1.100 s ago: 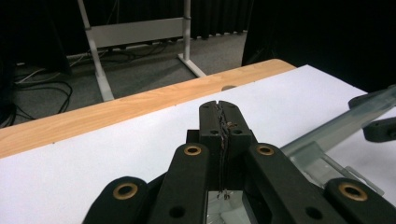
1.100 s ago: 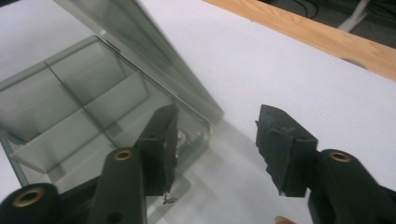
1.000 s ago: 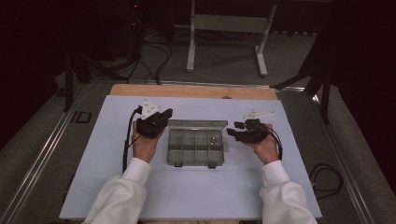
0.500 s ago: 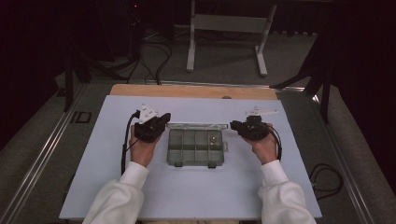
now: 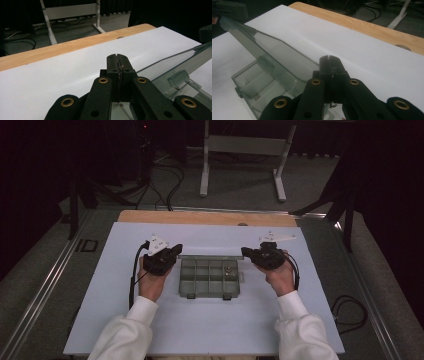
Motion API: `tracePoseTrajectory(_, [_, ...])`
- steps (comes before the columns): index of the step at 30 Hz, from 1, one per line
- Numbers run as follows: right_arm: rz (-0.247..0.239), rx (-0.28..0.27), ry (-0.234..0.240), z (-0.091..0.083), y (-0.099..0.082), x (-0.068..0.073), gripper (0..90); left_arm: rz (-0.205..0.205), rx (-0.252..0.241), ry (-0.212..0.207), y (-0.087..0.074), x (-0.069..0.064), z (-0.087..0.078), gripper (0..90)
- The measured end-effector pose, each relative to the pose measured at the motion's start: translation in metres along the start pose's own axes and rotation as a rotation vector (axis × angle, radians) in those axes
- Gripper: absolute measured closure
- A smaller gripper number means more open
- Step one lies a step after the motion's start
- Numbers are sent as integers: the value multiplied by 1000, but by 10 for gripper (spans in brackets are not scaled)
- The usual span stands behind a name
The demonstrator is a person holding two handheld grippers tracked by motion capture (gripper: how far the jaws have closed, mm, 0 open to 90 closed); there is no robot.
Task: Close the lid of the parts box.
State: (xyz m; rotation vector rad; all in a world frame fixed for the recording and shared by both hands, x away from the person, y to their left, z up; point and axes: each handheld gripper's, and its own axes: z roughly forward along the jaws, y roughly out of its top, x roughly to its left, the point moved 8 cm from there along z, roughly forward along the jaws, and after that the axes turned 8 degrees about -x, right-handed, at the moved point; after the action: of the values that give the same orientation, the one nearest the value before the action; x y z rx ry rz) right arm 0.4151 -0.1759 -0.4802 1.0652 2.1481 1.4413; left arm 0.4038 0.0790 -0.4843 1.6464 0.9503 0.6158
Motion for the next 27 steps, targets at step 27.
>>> tracePoseTrajectory(27, [-74, 49, 69, -5, -26, 39, 896, -4, 14, -63, -33, -18, -22, 892])
